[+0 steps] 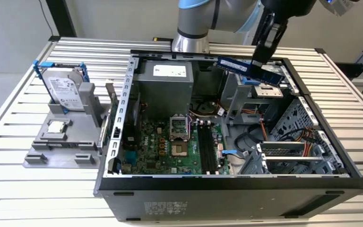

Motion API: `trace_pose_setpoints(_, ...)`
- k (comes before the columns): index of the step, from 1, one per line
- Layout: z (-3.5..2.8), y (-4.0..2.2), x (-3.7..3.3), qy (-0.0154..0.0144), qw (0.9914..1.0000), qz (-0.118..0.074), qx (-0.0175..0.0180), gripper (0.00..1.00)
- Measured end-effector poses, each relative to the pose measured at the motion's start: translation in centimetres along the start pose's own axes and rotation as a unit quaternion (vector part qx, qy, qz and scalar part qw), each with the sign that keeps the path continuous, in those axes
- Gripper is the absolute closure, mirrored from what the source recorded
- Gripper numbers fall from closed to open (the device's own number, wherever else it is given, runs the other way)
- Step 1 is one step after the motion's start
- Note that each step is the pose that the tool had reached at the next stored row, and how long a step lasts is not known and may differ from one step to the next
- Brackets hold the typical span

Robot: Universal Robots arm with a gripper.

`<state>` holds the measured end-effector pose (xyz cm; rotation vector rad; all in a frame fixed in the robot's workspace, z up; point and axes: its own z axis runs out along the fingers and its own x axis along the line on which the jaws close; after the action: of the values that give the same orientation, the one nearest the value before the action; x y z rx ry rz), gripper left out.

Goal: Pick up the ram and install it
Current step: 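Insert the ram into the slot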

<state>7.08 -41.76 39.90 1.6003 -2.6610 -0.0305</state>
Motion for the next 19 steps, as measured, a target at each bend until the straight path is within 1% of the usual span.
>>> trace_pose_setpoints(2,0.0,0.0,0.0,-0.0006,0.99985,0.017,-0.0004,1.0)
trace_pose_setpoints(5,0.0,0.0,0.0,-0.0015,0.99908,0.043,-0.0009,1.0)
trace_pose_setpoints(7,-0.01,0.0,0.0,-0.002,0.99823,0.059,-0.0012,1.0)
trace_pose_setpoints(9,0.0,0.0,0.0,-0.0027,0.99703,0.077,-0.0016,1.0)
trace_pose_setpoints(11,0.0,0.0,0.0,-0.0033,0.99564,0.093,-0.0019,1.0)
trace_pose_setpoints(13,0.0,0.0,0.0,-0.0039,0.99391,0.11,-0.0023,1.0)
trace_pose_setpoints(16,0.0,0.0,0.0,-0.0048,0.9908,0.135,-0.0028,1.0)
trace_pose_setpoints(19,0.0,0.0,0.0,-0.0056,0.98713,0.16,-0.0034,1.0)
